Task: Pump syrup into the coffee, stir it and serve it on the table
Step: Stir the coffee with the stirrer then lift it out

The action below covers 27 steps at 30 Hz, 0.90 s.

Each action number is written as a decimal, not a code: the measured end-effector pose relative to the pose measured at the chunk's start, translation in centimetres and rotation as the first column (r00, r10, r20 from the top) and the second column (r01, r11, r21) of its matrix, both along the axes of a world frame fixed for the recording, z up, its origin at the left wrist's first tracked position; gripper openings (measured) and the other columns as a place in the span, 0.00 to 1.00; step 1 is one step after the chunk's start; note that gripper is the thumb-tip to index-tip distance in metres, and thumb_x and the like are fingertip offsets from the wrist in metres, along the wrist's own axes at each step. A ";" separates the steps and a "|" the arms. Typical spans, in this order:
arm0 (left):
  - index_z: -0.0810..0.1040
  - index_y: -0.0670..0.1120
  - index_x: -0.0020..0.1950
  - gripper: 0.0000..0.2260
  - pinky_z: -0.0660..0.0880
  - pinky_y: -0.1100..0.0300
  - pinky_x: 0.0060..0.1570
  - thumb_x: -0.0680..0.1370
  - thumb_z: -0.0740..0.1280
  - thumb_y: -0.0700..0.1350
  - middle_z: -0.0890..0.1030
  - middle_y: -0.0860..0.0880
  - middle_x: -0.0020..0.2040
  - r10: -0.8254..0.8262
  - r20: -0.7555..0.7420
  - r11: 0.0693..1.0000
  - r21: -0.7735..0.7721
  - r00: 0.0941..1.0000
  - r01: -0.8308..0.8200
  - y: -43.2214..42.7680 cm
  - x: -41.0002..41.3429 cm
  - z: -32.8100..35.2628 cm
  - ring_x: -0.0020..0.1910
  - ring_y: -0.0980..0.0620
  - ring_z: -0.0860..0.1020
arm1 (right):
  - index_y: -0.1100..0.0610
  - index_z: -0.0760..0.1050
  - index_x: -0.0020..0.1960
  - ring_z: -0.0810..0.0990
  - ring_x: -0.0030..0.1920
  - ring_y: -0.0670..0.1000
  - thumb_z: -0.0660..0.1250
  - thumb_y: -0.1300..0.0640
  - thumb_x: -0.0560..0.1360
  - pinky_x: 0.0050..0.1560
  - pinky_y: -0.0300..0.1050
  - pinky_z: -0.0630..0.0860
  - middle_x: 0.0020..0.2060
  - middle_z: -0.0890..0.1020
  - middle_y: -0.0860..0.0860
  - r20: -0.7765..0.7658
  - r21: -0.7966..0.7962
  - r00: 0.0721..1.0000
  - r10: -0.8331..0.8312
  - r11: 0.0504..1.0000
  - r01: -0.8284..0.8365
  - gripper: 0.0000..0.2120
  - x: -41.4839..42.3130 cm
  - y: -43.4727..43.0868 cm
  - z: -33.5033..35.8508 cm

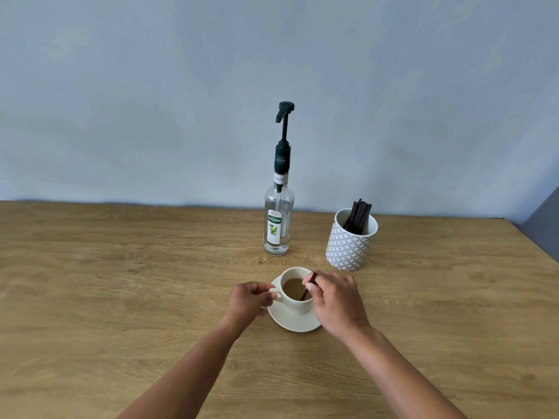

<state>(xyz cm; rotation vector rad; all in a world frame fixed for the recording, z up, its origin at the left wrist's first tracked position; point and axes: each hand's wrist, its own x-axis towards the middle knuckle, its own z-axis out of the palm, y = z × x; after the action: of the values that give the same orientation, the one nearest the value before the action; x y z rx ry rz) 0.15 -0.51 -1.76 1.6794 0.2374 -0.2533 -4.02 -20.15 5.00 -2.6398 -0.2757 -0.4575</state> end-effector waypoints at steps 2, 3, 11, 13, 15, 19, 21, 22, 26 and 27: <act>0.85 0.44 0.50 0.07 0.80 0.57 0.40 0.72 0.76 0.39 0.87 0.43 0.45 0.000 0.001 1.000 0.000 1.000 0.000 0.0 0.0 0.0 0.41 0.51 0.82 | 0.50 0.80 0.50 0.78 0.44 0.49 0.65 0.57 0.76 0.50 0.48 0.68 0.41 0.84 0.45 0.010 0.032 1.000 0.020 0.999 -0.021 0.06 0.0 0.4 0.0; 0.85 0.44 0.50 0.07 0.80 0.57 0.40 0.72 0.76 0.39 0.87 0.43 0.45 0.000 -0.001 1.000 -0.001 1.000 0.000 0.0 0.0 -0.1 0.41 0.51 0.82 | 0.50 0.81 0.50 0.78 0.44 0.49 0.66 0.57 0.76 0.50 0.49 0.69 0.41 0.84 0.45 0.012 0.040 1.000 0.028 0.999 -0.028 0.06 -0.1 0.5 0.0; 0.85 0.44 0.49 0.06 0.80 0.58 0.39 0.72 0.76 0.39 0.87 0.44 0.44 -0.006 -0.014 1.000 -0.003 1.000 0.006 0.0 0.1 -0.1 0.40 0.52 0.82 | 0.51 0.80 0.49 0.79 0.43 0.51 0.68 0.60 0.75 0.48 0.48 0.68 0.40 0.84 0.45 0.012 -0.034 0.999 -0.045 0.998 0.045 0.07 0.1 -0.1 -0.2; 0.85 0.44 0.49 0.07 0.81 0.57 0.39 0.72 0.76 0.39 0.87 0.44 0.45 -0.011 -0.013 1.000 -0.002 1.000 0.011 0.0 0.0 -0.1 0.40 0.53 0.82 | 0.51 0.79 0.49 0.79 0.43 0.51 0.67 0.60 0.75 0.47 0.49 0.68 0.40 0.84 0.45 0.013 -0.049 0.999 -0.039 0.998 0.040 0.06 -0.2 -0.2 -0.2; 0.85 0.44 0.50 0.07 0.81 0.58 0.39 0.72 0.76 0.39 0.86 0.45 0.44 -0.019 -0.010 1.000 0.000 1.000 0.019 0.0 0.0 -0.2 0.40 0.53 0.83 | 0.51 0.79 0.49 0.78 0.44 0.50 0.65 0.58 0.76 0.48 0.48 0.67 0.40 0.83 0.44 0.005 -0.042 1.000 -0.015 0.999 0.015 0.06 -0.3 -0.1 -0.1; 0.85 0.44 0.50 0.07 0.81 0.56 0.41 0.72 0.76 0.39 0.86 0.44 0.44 -0.016 -0.009 1.000 -0.010 1.000 0.016 -0.1 0.1 -0.2 0.40 0.52 0.82 | 0.51 0.80 0.50 0.78 0.45 0.49 0.64 0.57 0.77 0.52 0.48 0.68 0.41 0.83 0.45 -0.005 0.036 1.000 0.030 0.999 -0.029 0.07 -0.3 0.6 0.0; 0.85 0.43 0.50 0.08 0.82 0.54 0.42 0.72 0.76 0.39 0.86 0.43 0.44 -0.013 -0.007 1.000 -0.007 1.000 0.013 -0.1 0.1 -0.1 0.40 0.52 0.82 | 0.50 0.81 0.52 0.78 0.46 0.49 0.65 0.57 0.77 0.53 0.46 0.67 0.42 0.84 0.45 -0.012 0.050 1.000 0.024 0.998 -0.024 0.08 -0.2 0.7 -0.1; 0.85 0.43 0.50 0.08 0.82 0.53 0.43 0.72 0.76 0.39 0.86 0.43 0.45 -0.012 -0.007 1.000 -0.011 1.000 0.012 -0.1 0.1 -0.1 0.40 0.52 0.82 | 0.49 0.81 0.52 0.78 0.46 0.49 0.65 0.57 0.77 0.53 0.46 0.67 0.43 0.84 0.45 -0.020 0.046 1.000 0.016 0.999 -0.015 0.08 -0.1 0.7 -0.1; 0.85 0.42 0.50 0.08 0.81 0.50 0.46 0.72 0.76 0.39 0.86 0.43 0.44 -0.014 -0.005 1.000 -0.024 1.000 0.014 -0.1 0.1 -0.1 0.40 0.51 0.82 | 0.49 0.81 0.52 0.78 0.46 0.50 0.66 0.57 0.77 0.50 0.47 0.67 0.41 0.84 0.45 -0.033 -0.034 0.998 -0.049 0.998 0.048 0.08 0.0 -0.1 -0.1; 0.85 0.42 0.50 0.08 0.82 0.50 0.46 0.72 0.76 0.39 0.86 0.43 0.45 -0.013 -0.004 1.000 -0.025 1.000 0.013 -0.1 0.0 -0.2 0.41 0.51 0.82 | 0.49 0.80 0.51 0.78 0.45 0.51 0.66 0.58 0.76 0.50 0.47 0.67 0.40 0.84 0.45 -0.030 -0.051 0.998 -0.057 0.997 0.056 0.07 -0.1 -0.3 -0.1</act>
<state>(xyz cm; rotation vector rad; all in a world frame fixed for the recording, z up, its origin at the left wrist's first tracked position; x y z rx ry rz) 0.19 -0.64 -1.96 1.6565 0.2252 -0.2686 -4.10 -20.47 4.92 -2.7074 -0.2058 -0.4318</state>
